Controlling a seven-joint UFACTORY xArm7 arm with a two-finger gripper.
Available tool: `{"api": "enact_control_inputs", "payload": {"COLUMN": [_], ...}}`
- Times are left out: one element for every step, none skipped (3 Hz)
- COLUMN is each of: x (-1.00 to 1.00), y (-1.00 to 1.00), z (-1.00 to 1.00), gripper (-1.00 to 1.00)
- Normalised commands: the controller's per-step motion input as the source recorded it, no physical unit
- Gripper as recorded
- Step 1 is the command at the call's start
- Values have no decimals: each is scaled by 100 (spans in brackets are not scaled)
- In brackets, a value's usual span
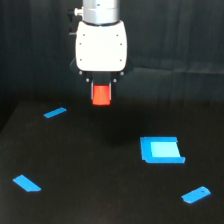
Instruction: Pick up the red object from the table
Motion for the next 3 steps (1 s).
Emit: {"api": "enact_control_inputs", "payload": {"x": [-3,0,5], "y": [4,5,12], "z": [11,3,4], "gripper": [-100,-96,-99]}}
